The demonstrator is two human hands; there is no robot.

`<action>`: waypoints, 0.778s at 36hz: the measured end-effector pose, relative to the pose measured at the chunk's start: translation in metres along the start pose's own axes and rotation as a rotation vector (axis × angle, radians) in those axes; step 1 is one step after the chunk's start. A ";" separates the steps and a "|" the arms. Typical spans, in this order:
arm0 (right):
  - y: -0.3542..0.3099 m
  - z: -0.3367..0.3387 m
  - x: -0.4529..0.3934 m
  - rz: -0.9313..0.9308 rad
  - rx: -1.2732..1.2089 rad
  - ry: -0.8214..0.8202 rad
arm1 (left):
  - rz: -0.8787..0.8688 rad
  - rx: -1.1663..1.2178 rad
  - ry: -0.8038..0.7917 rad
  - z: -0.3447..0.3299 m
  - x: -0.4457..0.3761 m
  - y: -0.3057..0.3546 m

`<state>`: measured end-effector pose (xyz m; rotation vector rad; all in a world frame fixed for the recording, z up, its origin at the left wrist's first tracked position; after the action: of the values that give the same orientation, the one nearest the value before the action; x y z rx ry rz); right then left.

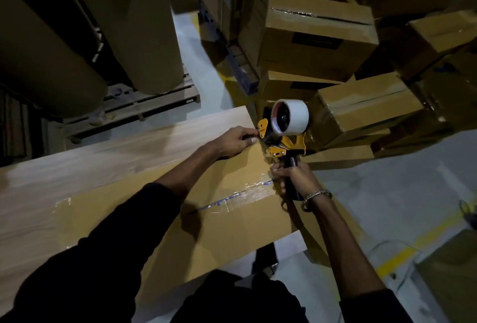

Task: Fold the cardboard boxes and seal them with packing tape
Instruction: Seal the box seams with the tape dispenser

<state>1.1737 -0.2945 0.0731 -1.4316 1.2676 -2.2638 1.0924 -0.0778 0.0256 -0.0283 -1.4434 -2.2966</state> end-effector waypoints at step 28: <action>0.069 0.024 0.052 -0.070 -0.070 0.035 | -0.033 -0.445 0.234 -0.015 -0.004 0.013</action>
<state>1.1475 -0.3789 0.0607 -1.4885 1.3405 -2.3210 1.1037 -0.0943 0.0283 0.1295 -0.8077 -2.5048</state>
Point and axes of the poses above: each hand's wrist, its own x-axis away from the middle knuckle, its own z-axis out of the back of the hand, y = z × x, the point moved 5 cm from there along -x, towards the middle knuckle, and after that the axes turned 2 degrees about y, right-handed, at the moved point
